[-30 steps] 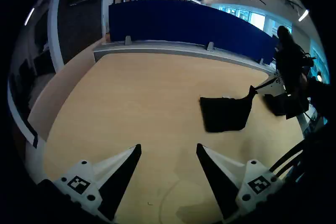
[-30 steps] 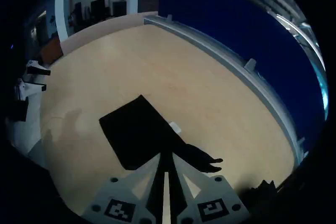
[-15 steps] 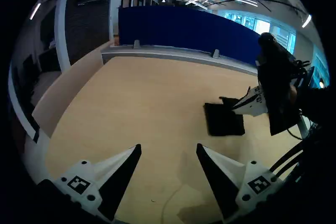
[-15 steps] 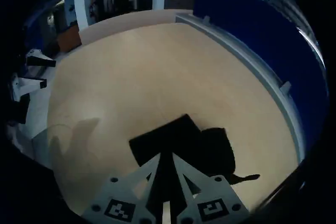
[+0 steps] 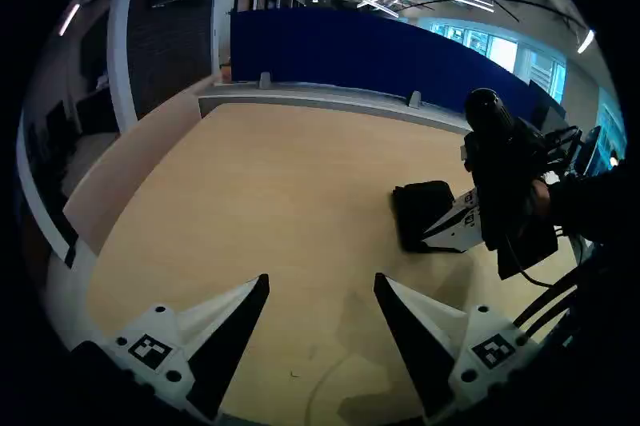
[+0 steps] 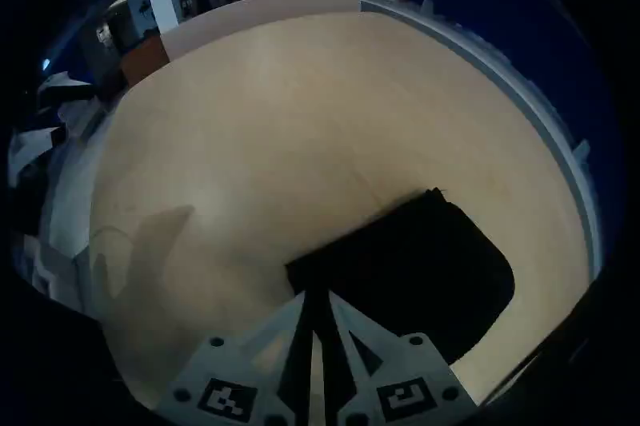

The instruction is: Fold towel

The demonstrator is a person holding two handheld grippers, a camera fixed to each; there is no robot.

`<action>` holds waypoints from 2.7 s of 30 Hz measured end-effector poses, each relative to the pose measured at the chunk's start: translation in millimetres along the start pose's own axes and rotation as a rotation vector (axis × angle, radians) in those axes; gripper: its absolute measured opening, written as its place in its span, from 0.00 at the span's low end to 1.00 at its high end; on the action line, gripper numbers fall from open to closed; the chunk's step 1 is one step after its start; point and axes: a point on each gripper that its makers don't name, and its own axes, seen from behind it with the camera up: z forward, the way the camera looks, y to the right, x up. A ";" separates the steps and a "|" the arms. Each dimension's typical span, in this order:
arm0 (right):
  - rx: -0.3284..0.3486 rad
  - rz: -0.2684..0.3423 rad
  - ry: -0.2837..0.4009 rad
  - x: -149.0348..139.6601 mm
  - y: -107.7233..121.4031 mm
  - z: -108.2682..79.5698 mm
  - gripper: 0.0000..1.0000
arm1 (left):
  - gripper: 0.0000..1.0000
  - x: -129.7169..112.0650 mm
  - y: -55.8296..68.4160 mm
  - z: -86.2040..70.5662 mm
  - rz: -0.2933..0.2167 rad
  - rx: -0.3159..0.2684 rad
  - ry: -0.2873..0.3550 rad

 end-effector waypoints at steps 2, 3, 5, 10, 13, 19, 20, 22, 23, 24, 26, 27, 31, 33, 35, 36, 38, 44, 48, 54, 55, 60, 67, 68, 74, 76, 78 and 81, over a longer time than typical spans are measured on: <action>0.003 0.007 0.005 1.6 0.5 -1.6 0.07 | 0.98 -0.8 -0.1 -0.3 0.000 0.000 -0.002; 0.004 0.009 0.007 2.5 0.5 -2.5 0.07 | 0.98 -1.1 -0.1 -0.4 0.000 0.001 -0.002; 0.008 0.011 0.016 4.8 -0.2 -4.6 0.12 | 0.97 -2.0 -0.1 -0.1 0.001 -0.001 -0.004; 0.023 0.009 0.040 8.7 -5.2 -12.9 0.44 | 0.97 -3.8 0.3 0.7 0.003 0.000 -0.007; 0.020 0.007 0.053 8.8 -6.5 -19.3 0.67 | 0.98 -4.4 0.9 0.6 0.004 0.000 -0.008; -0.007 0.017 0.061 0.9 -1.5 -28.6 0.81 | 0.98 -3.7 2.7 0.3 0.010 -0.002 -0.008; -0.010 0.021 0.061 -0.9 -0.7 -29.6 0.81 | 0.98 -3.4 3.0 0.0 0.011 -0.003 -0.008; -0.015 0.033 0.063 -4.5 1.4 -32.2 0.81 | 0.98 -2.6 3.7 -0.4 0.012 -0.005 -0.008; -0.017 0.039 0.065 -6.0 2.4 -33.6 0.81 | 0.98 -2.3 4.1 -0.6 0.013 -0.006 -0.008; -0.019 0.045 0.066 -7.7 3.5 -34.9 0.81 | 0.98 -2.0 4.5 -0.8 0.014 -0.007 -0.008; -0.027 0.056 0.067 -11.5 6.3 -38.0 0.81 | 0.98 -1.5 5.1 -0.9 0.017 -0.007 -0.007; -0.031 0.060 0.067 -13.5 7.6 -39.5 0.81 | 0.98 -1.3 5.4 -0.9 0.018 -0.007 -0.007; -0.050 0.077 0.060 -26.1 14.1 -45.9 0.81 | 0.98 -0.1 6.7 -1.5 0.024 -0.009 -0.008; -0.060 0.086 0.055 -33.3 17.5 -48.7 0.81 | 0.98 0.4 7.5 -1.7 0.026 -0.012 -0.007; -0.070 0.096 0.049 -41.9 20.9 -51.6 0.81 | 0.98 0.8 8.1 -1.8 0.029 -0.013 -0.007; -0.075 0.101 0.046 -46.1 22.5 -52.9 0.81 | 0.98 1.0 8.4 -1.8 0.031 -0.013 -0.007; -0.085 0.112 0.037 -55.9 25.9 -55.8 0.81 | 0.98 1.4 9.4 -1.8 0.034 -0.015 -0.007; -0.119 0.138 0.007 -84.7 35.9 -60.0 0.81 | 0.98 1.8 10.9 -0.4 0.038 -0.018 -0.008; -0.118 0.151 -0.005 -93.3 36.1 -57.8 0.76 | 0.98 1.3 12.2 1.3 0.037 -0.022 -0.010; -0.122 0.171 -0.017 -98.9 37.0 -49.4 0.60 | 0.98 1.9 13.1 2.0 0.037 -0.023 -0.010; -0.121 0.177 -0.018 -99.3 36.9 -48.4 0.57 | 0.98 2.1 12.9 1.9 0.037 -0.022 -0.010; -0.128 0.199 -0.028 -102.5 40.3 -43.8 0.40 | 0.98 3.3 12.2 1.1 0.034 -0.020 -0.009; -0.143 0.223 -0.021 -101.9 46.2 -41.1 0.12 | 0.98 2.6 13.1 4.4 0.040 -0.021 -0.011; -0.144 0.223 -0.019 -102.0 46.6 -41.3 0.10 | 0.98 2.2 13.3 5.0 0.042 -0.021 -0.012; -0.148 0.216 -0.003 -97.4 47.0 -46.4 0.06 | 0.98 1.8 14.6 5.3 0.042 -0.025 -0.012; -0.152 0.211 0.008 -92.9 47.4 -50.5 0.06 | 0.98 2.9 14.6 4.7 0.042 -0.026 -0.011; -0.157 0.206 0.021 -86.9 48.0 -55.8 0.06 | 0.98 4.4 14.4 4.2 0.043 -0.027 -0.010; -0.170 0.191 0.057 -70.7 50.7 -69.8 0.06 | 0.98 9.0 14.2 4.0 0.047 -0.029 -0.002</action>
